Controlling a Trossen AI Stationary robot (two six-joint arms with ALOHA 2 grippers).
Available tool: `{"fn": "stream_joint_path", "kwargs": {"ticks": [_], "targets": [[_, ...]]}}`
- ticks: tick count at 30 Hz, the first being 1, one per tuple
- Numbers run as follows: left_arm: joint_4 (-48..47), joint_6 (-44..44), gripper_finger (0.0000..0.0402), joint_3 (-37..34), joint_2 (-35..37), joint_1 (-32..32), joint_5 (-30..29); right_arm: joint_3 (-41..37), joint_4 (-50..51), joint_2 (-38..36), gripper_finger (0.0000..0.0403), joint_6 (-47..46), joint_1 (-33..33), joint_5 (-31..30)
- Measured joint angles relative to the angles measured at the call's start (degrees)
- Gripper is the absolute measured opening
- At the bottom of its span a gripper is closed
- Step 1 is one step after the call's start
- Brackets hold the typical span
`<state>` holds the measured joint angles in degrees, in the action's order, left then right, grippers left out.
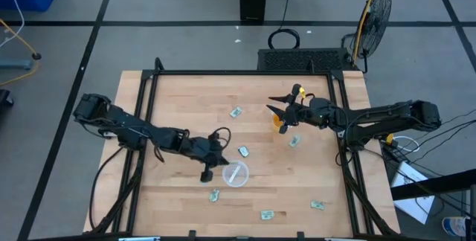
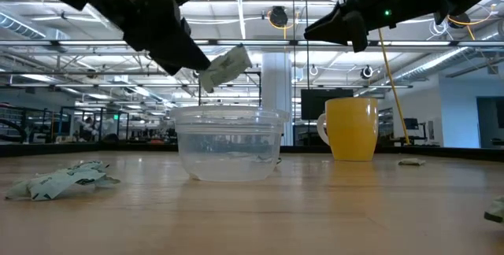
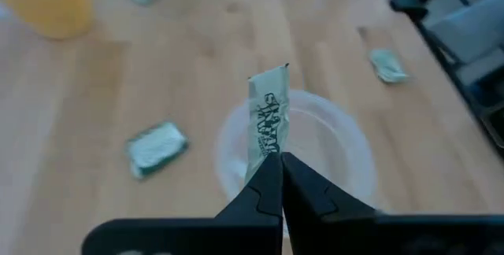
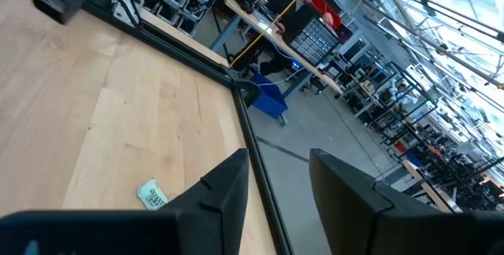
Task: Pick and place items into bin
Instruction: Put the white stevia packet into the transparent bin
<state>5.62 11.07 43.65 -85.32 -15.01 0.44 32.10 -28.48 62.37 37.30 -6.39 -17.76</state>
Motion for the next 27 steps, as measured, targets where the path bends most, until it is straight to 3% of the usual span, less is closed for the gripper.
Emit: {"fn": "stream_joint_path", "kwargs": {"ticks": [9,17,27], "targets": [[-7.43,2.03,0.0002,9.97,-8.09,-2.68,5.17,0.0,0.01,0.0,0.013,-0.6,0.0,0.02],[-16.11,4.74,0.0003,15.65,-17.1,-2.98,3.0,0.0,0.01,0.0,0.013,-3.33,0.02,0.04],[-18.98,7.5,0.002,17.46,-19.19,-2.52,0.97,-0.02,0.04,0.0,0.013,-6.62,0.02,0.04]]}}
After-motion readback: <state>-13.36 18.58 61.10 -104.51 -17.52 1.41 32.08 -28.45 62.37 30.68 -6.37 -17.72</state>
